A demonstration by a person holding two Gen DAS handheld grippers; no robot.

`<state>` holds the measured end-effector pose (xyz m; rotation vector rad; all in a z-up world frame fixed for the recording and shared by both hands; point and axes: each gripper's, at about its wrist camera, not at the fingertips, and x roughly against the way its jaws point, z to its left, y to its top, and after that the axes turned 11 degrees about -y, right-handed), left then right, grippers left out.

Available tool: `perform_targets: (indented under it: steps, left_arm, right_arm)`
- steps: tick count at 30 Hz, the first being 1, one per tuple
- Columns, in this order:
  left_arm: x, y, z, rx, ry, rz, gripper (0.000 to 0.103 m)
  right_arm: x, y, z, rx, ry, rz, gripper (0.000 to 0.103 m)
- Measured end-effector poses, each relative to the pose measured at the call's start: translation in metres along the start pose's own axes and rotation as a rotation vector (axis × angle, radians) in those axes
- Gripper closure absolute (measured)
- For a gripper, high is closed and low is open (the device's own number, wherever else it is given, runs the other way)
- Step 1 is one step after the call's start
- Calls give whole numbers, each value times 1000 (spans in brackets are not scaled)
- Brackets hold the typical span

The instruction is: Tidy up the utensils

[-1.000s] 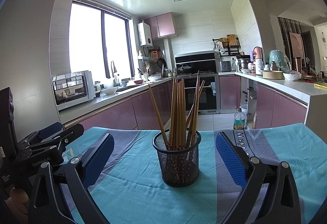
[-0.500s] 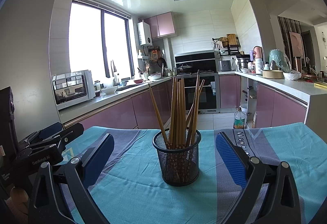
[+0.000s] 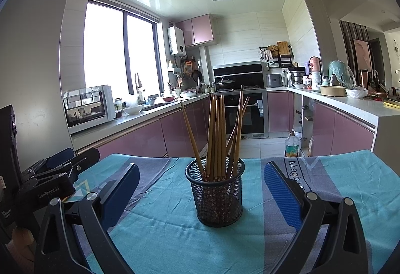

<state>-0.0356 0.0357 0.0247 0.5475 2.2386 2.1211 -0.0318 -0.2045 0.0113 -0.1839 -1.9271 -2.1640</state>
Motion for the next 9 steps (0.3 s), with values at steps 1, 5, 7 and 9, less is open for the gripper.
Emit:
perform_targets:
  steps: [1,5,7,9]
  left_arm:
    - [-1,0,1,2,0,7,6]
    - [-7,-2,2,19,6,50,6]
    - [-14,-3,6,31,11,88,6]
    - [-21,-4,14,40,22,128,6]
  right_arm:
    - [-1,-1,-1,1,-1,2,7]
    - [-8,-2,-15,9,-59,49,7]
    - [-21,-3,-34,21,-138,128,7]
    - [-47,-11,-59,53,-240,291,7]
